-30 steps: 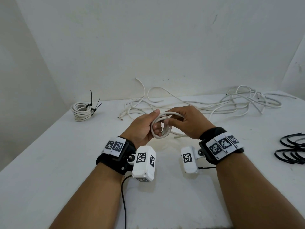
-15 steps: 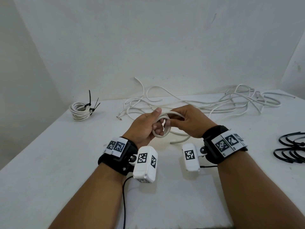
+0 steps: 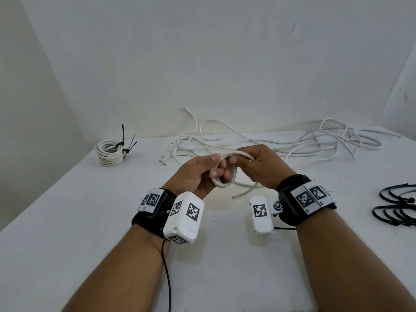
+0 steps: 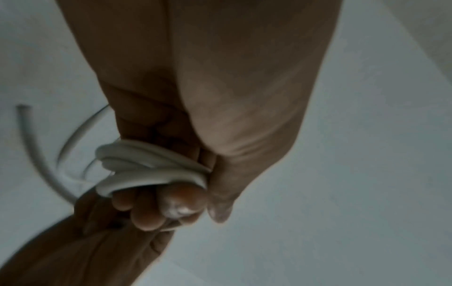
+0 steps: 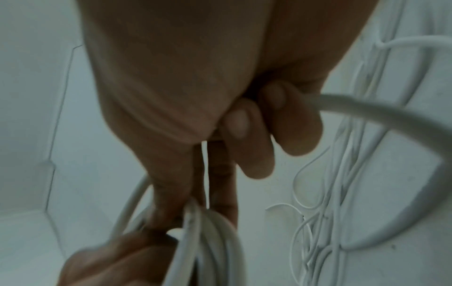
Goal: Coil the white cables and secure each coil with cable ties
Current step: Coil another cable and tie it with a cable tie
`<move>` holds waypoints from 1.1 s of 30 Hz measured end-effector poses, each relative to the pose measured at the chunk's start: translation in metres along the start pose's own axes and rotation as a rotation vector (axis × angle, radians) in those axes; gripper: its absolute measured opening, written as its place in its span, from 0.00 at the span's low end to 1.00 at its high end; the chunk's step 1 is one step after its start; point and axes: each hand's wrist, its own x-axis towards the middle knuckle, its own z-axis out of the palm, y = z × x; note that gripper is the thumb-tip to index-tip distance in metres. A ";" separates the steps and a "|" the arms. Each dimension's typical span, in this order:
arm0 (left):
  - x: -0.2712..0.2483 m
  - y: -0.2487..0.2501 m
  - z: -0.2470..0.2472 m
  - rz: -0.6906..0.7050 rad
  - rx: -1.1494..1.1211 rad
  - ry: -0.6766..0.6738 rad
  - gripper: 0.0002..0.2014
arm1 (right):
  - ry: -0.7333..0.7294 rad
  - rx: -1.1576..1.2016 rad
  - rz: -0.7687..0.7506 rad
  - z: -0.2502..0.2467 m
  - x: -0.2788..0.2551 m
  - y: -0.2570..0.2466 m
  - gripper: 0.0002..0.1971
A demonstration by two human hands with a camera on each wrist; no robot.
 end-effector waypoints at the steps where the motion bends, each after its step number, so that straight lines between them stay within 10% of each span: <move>1: 0.001 0.001 0.000 0.002 -0.048 -0.007 0.16 | 0.028 0.118 -0.002 -0.001 0.000 0.001 0.05; 5: 0.000 0.008 0.006 0.066 -0.165 -0.025 0.16 | 0.228 0.537 0.017 -0.012 0.002 0.008 0.10; 8: 0.003 0.008 0.013 0.160 -0.237 0.082 0.11 | 0.251 0.363 0.064 -0.001 0.007 0.014 0.14; 18: 0.013 -0.004 0.004 0.332 0.067 0.515 0.15 | -0.220 -0.256 0.296 0.036 0.005 -0.011 0.12; 23: 0.013 -0.011 -0.006 0.307 0.607 0.725 0.12 | -0.477 -0.454 0.313 0.041 0.000 -0.022 0.14; 28: 0.012 -0.011 -0.010 0.199 1.124 0.608 0.19 | -0.223 -0.367 0.184 0.038 -0.001 -0.027 0.06; 33: 0.013 -0.009 -0.009 0.039 1.111 0.387 0.20 | -0.166 -0.200 0.074 0.031 -0.002 -0.024 0.07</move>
